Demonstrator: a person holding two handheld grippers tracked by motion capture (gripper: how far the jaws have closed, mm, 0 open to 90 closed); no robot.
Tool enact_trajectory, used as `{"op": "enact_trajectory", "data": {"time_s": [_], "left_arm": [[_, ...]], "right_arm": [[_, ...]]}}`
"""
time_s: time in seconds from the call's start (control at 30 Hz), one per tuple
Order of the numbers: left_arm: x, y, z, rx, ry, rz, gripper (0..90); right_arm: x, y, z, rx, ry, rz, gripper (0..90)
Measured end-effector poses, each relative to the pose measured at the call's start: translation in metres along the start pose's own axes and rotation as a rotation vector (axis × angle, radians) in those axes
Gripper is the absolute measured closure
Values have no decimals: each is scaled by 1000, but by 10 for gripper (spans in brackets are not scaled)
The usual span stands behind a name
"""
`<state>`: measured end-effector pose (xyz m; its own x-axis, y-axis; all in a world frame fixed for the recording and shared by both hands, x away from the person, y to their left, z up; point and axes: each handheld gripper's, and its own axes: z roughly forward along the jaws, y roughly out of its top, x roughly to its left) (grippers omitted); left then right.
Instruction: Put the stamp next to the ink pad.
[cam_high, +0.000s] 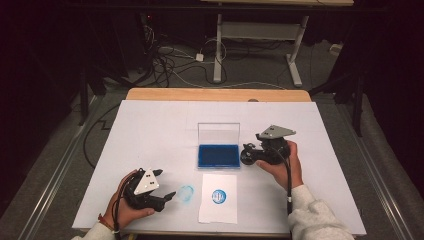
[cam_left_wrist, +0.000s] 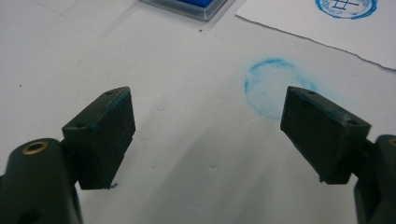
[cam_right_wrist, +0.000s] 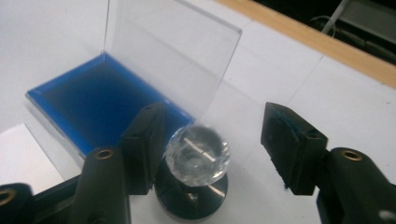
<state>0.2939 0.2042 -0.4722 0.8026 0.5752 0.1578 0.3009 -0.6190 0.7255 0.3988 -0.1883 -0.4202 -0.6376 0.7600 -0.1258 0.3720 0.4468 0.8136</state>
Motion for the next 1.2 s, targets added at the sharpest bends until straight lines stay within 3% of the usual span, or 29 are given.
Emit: {"op": "enact_trajectory", "data": {"time_s": [0.23,0.57,0.8,0.9,1.2], "left_arm": [[0,0,1,2,-2,-2,173],[0,0,2,6,-6,-3,173],[0,0,2,8,-5,-5,173],[0,0,2,8,-6,-5,173],[0,0,1,8,-3,-4,173]], "right_arm": [[-3,6,-11,-54,3,11,346],[0,9,-14,-68,-36,25,173],[2,10,-17,-73,-27,23,165],[3,12,-21,-92,-30,11,164],[11,16,-29,-81,-27,-44,167]]}}
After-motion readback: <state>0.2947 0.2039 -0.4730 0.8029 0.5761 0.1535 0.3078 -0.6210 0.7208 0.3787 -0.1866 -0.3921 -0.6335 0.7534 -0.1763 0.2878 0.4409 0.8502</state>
